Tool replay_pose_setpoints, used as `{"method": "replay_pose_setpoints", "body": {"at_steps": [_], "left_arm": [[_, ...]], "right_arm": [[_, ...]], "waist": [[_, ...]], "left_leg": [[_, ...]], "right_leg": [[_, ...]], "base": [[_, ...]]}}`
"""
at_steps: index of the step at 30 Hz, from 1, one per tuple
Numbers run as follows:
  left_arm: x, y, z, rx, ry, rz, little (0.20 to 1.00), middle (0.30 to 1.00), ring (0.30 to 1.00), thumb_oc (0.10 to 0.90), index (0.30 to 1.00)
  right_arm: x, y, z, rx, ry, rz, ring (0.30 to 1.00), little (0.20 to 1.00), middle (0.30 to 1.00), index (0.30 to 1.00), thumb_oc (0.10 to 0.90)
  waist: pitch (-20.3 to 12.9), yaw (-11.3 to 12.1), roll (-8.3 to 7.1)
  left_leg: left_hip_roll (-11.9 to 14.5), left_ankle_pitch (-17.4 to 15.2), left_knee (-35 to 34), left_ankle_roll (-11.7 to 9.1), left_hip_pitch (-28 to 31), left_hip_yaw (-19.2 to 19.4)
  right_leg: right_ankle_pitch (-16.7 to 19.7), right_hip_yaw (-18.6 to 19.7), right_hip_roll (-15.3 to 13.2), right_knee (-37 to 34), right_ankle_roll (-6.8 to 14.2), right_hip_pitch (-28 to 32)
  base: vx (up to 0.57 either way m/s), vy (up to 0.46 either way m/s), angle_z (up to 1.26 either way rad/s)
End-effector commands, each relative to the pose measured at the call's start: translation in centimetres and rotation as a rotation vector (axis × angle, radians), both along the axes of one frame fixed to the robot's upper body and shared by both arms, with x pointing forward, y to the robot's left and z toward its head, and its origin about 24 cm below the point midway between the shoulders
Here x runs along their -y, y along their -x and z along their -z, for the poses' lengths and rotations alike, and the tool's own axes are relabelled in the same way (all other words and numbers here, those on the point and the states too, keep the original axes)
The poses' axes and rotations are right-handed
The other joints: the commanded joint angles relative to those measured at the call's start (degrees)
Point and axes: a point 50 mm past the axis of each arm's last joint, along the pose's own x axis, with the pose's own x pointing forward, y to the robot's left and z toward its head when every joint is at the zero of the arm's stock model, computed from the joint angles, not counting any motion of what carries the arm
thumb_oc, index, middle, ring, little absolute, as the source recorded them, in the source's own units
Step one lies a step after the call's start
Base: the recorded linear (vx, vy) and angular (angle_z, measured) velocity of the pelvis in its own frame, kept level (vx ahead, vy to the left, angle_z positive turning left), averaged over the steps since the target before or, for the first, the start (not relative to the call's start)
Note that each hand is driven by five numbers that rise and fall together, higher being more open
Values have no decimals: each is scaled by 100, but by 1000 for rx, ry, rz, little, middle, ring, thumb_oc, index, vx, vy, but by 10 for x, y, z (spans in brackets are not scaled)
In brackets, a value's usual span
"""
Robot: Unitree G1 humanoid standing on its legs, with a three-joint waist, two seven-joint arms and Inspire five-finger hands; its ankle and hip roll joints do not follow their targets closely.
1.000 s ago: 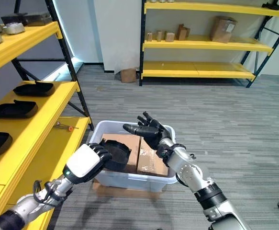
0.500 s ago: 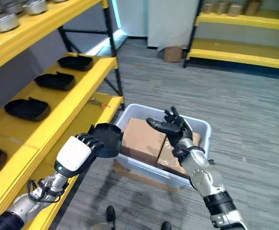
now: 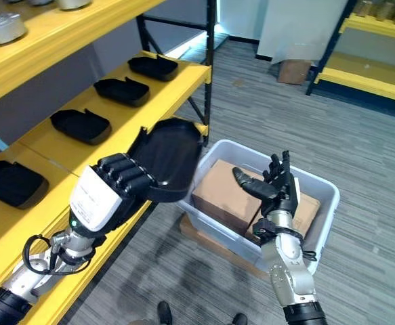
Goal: Move parts from the plastic box to the shelf.
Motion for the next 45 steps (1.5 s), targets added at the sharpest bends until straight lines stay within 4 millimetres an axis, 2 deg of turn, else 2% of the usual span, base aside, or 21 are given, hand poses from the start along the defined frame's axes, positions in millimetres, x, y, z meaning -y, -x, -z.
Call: {"method": "replay_pose_setpoints", "body": {"at_steps": [1, 2, 4, 5, 7, 8, 9, 11, 15, 17, 18, 19, 21, 25, 26, 29, 31, 36, 38, 41, 45], "left_arm": [[1, -3, -33, 118, 174, 41, 300, 300, 300, 400, 300], [2, -2, -34, 124, 180, 45, 300, 300, 300, 400, 300], [9, -2, -38, 151, 179, 65, 300, 300, 300, 400, 300], [16, -3, -43, 180, 171, 90, 300, 300, 300, 400, 300], [25, -7, -59, 221, 164, 96, 300, 300, 300, 400, 300], [25, -9, -65, 239, 159, 90, 300, 300, 300, 400, 300], [23, -12, -76, 266, 151, 67, 300, 300, 300, 400, 300], [22, -12, -77, 272, 149, 64, 300, 300, 300, 400, 300], [11, -9, -77, 316, 147, -13, 300, 300, 300, 400, 300], [9, -6, -73, 328, 143, -14, 300, 300, 300, 400, 300], [10, -5, -72, 334, 137, -8, 300, 300, 300, 400, 300], [12, -4, -71, 339, 140, 8, 300, 300, 300, 400, 300], [13, -3, -73, 348, 141, -1, 300, 300, 300, 400, 300], [5, -3, -75, 341, 149, -55, 300, 300, 300, 400, 300], [-2, -1, -74, 334, 154, -73, 300, 300, 300, 400, 300], [-7, 4, -69, 318, 152, -90, 300, 300, 300, 400, 300], [-9, 4, -66, 316, 148, -109, 300, 300, 300, 400, 300], [-12, 3, -60, 307, 133, -132, 300, 300, 300, 400, 300], [-16, 2, -59, 315, 110, -147, 300, 300, 300, 400, 300], [-22, 0, -58, 321, 81, -149, 300, 300, 300, 400, 300], [-28, -1, -56, 329, 56, -152, 300, 300, 300, 400, 300]], "right_arm": [[3, -3, -52, 277, 136, 49, 1000, 1000, 1000, 1000, 900], [2, -2, -51, 277, 155, 53, 1000, 1000, 1000, 1000, 900], [-3, 1, -46, 268, 190, 65, 1000, 1000, 1000, 1000, 900], [-6, 3, -42, 255, 231, 67, 1000, 1000, 1000, 1000, 900], [-9, 9, -38, 267, 287, 45, 1000, 1000, 1000, 1000, 900], [-9, 10, -39, 280, 305, 33, 1000, 1000, 1000, 1000, 900], [-8, 13, -41, 312, 327, 13, 1000, 1000, 1000, 1000, 900], [-9, 13, -42, 318, 335, 8, 1000, 1000, 1000, 1000, 900], [-25, 10, -56, 410, 416, -39, 1000, 1000, 1000, 1000, 900], [-26, 14, -59, 444, 467, -19, 1000, 1000, 1000, 1000, 900], [-25, 17, -59, 444, 475, 2, 1000, 1000, 1000, 1000, 900], [-22, 20, -59, 435, 489, 28, 1000, 1000, 1000, 1000, 900], [-23, 21, -59, 452, 531, 39, 1000, 1000, 1000, 1000, 900], [-25, 18, -59, 446, 536, -7, 1000, 1000, 1000, 1000, 900], [-22, 18, -59, 443, 537, -13, 1000, 1000, 1000, 1000, 900], [-16, 20, -61, 456, 548, -9, 1000, 1000, 1000, 1000, 900], [-12, 21, -66, 467, 549, -23, 1000, 1000, 1000, 1000, 900], [-14, 24, -66, 476, 564, -30, 1000, 1000, 1000, 1000, 900], [-15, 24, -66, 478, 559, -28, 1000, 1000, 1000, 1000, 900], [-16, 25, -67, 493, 571, -18, 1000, 1000, 1000, 1000, 900], [-19, 25, -68, 497, 573, -14, 1000, 1000, 1000, 1000, 900]], "waist": [[-764, -127, -64], [-765, -131, -66], [-772, -214, -71], [-780, -344, -76], [-743, -577, -102], [-756, -613, -95], [-733, -602, -138], [-715, -599, -140], [-533, -354, -45], [-479, -349, -31], [-457, -419, -33], [-451, -523, -60], [-448, -606, -104], [-478, -588, -146], [-515, -552, -136], [-565, -555, -88], [-582, -597, -12], [-626, -625, 88], [-651, -569, 116], [-667, -472, 87], [-672, -351, 35]], "left_leg": [[263, -423, 14, -242, 223, -119], [234, -429, 1, -209, 208, -160], [149, -417, -28, -86, 132, -450], [68, -430, -18, 13, 67, -794], [-99, -349, 22, 146, -74, -1332], [-132, -300, 4, 151, -134, -1483], [-260, -290, 150, 112, -295, -1789], [-277, -293, 184, 108, -321, -1844], [-375, -208, 155, 33, -451, -2173], [-383, -253, 305, 0, -548, -1822], [-328, -296, 448, -52, -621, -1381], [-212, -381, 605, -117, -642, -841], [-6, -478, 855, -166, -686, -439], [326, -559, 1038, -251, -612, -501], [607, -352, 960, -354, -541, -667], [1166, 249, 824, -588, -497, -865], [1174, 127, 648, -619, -375, -906], [1002, -135, 298, -613, -53, -569], [843, -162, 122, -538, 62, -535], [650, -263, 127, -407, 68, -563], [420, -444, 331, -211, -9, -515]], "right_leg": [[-168, 206, 655, 219, -144, -324], [-211, 245, 654, 294, -141, -347], [-321, 640, 703, 575, -162, -519], [-506, 1195, 879, 836, -242, -634], [-553, 1997, 1345, 1602, -343, -946], [-569, 2204, 1522, 1672, -403, -1020], [-635, 2299, 1585, 1401, -516, -969], [-621, 2293, 1578, 1362, -521, -964], [-589, 2329, 1644, 969, -617, -951], [-551, 2113, 1583, 829, -623, -861], [-528, 1887, 1508, 751, -606, -799], [-542, 1623, 1391, 684, -567, -711], [-524, 1384, 1247, 651, -551, -674], [-569, 1357, 1099, 714, -557, -679], [-608, 1403, 1032, 753, -568, -664], [-678, 1423, 890, 835, -551, -635], [-657, 1408, 743, 862, -478, -663], [-531, 1195, 427, 788, -242, -570], [-383, 1112, 218, 695, -65, -527], [-282, 1043, 30, 668, 77, -482], [-168, 940, -182, 782, 89, -499]], "base": [[-102, 141, 10], [-126, 104, 12], [-151, 41, 24], [-193, -3, 91], [-240, -27, 192], [-264, -115, 203], [-194, -119, 135], [-122, -82, 95], [-175, -63, 38], [-134, -10, 30], [-144, 17, 42], [-148, 31, 84], [-125, 100, 157], [-45, 183, 78], [1, 282, 9], [-1, 305, -8], [-24, 403, 20], [2, 378, 17], [-5, 488, 25], [-12, 284, 30], [-21, 302, 27]]}}
